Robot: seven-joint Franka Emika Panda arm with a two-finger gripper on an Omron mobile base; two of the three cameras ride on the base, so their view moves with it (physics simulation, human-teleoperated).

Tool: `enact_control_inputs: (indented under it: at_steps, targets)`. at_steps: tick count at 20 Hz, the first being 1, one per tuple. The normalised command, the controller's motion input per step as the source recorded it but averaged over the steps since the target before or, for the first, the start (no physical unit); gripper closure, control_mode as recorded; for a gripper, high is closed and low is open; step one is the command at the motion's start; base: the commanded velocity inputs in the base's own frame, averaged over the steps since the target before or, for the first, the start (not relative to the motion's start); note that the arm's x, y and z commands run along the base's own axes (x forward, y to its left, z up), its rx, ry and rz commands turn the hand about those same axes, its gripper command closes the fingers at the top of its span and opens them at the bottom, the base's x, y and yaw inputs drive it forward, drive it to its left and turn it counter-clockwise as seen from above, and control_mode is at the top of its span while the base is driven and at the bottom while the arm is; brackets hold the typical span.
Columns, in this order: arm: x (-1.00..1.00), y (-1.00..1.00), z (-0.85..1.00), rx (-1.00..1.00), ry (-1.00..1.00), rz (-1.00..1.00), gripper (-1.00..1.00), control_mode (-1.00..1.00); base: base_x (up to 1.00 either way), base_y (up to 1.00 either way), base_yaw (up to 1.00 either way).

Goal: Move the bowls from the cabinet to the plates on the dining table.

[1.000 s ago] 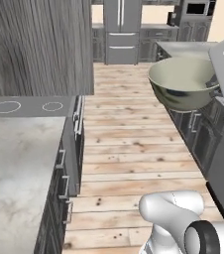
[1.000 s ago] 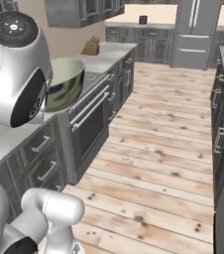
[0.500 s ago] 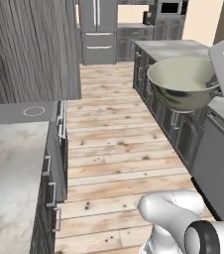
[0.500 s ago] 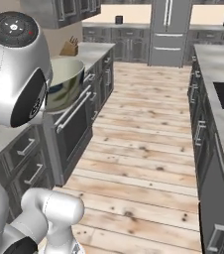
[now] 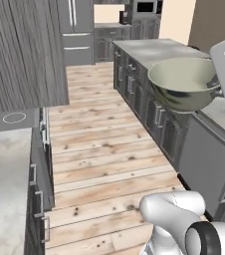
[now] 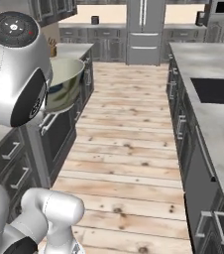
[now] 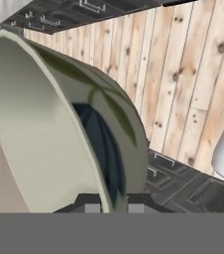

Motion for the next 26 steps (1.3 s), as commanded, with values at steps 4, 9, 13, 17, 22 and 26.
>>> enact_control_inputs:
  at_steps: [4,9,13,17,22,26]
  targets:
    - [0.0,0.0,0.0,0.0,0.0,0.0,1.0,1.0,0.0,0.0,-0.25]
    - [0.0,0.0,0.0,0.0,0.0,0.0,1.0,1.0,0.0,0.0,-0.25]
    - [0.0,0.0,0.0,0.0,0.0,0.0,1.0,1.0,0.0,0.0,-0.25]
    - [0.0,0.0,0.0,0.0,0.0,0.0,1.0,1.0,0.0,0.0,-0.25]
    - [0.0,0.0,0.0,0.0,0.0,0.0,1.0,1.0,0.0,0.0,-0.25]
    - [0.0,0.0,0.0,0.0,0.0,0.0,1.0,1.0,0.0,0.0,-0.25]
